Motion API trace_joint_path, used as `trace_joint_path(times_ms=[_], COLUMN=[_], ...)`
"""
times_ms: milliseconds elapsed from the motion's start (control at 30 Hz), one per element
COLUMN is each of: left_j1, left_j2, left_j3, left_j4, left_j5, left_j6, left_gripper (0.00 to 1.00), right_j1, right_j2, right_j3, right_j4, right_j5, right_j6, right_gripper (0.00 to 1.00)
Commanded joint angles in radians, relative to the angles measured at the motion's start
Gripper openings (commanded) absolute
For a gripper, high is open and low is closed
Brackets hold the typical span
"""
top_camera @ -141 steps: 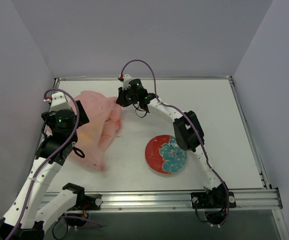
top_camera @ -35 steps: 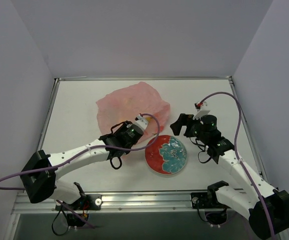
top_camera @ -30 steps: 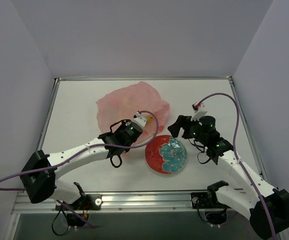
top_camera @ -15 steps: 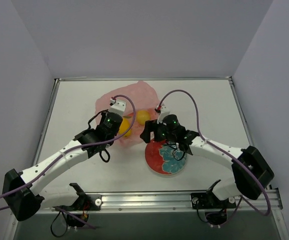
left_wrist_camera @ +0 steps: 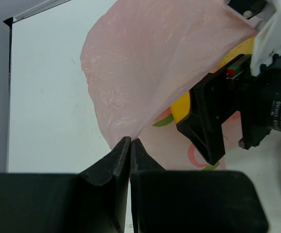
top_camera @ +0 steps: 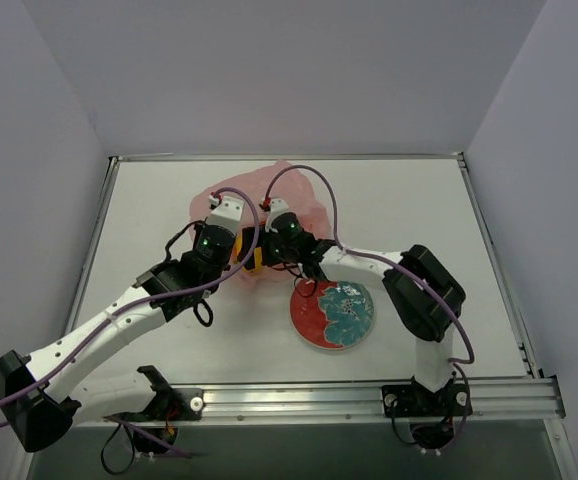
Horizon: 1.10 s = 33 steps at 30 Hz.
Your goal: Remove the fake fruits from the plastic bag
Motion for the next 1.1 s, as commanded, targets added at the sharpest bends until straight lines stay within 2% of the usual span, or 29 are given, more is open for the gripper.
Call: trace_joint_path(times_ms=[0,200,300,367,400,433,500,700,1067], left_j1=[0.003,0.010,0.013,0.013,0.014,0.014,0.016,0.019,0.036], left_j2=[-0.025,-0.048,-0.053,-0.051,-0.051,-0.053,-0.056,-0.050,-0.040], left_j3=[0.026,0.030,0.029,0.032,0.032,0.032,0.029,0.027,0.032], left_j4=[-0.012,-0.019,-0.016,-0.019,-0.019,-0.019,-0.017,-0.017,-0.025], left_j5=[0.001,-0.010,-0.005,-0.002,-0.004,-0.005,-0.007,-0.011,-0.010], left_j6=[-0.022,-0.010,-0.008,-0.008,-0.008,-0.008,-0.005,-0.002,0.012], left_gripper=[0.02,0.02,0.02,0.02,0.02,0.02,0.02,0.02,0.02], right_j1=[0.012,0.012,0.012,0.012,0.014,0.012,0.014,0.027,0.035], right_j2=[0.061,0.167,0.190,0.193,0.191,0.187,0.159,-0.022,-0.446], right_j3=[0.079,0.144,0.157,0.160,0.160,0.157,0.141,0.047,-0.293], right_j4=[0.017,0.013,0.017,0.017,0.017,0.016,0.008,-0.024,-0.059], right_j5=[0.047,0.091,0.088,0.085,0.085,0.088,0.096,0.126,0.126], right_j6=[-0.010,-0.011,-0.011,-0.014,-0.016,-0.019,-0.024,-0.040,0.007], right_gripper=[0.88,0.89,0.82,0.66,0.46,0.34,0.16,0.16,0.20])
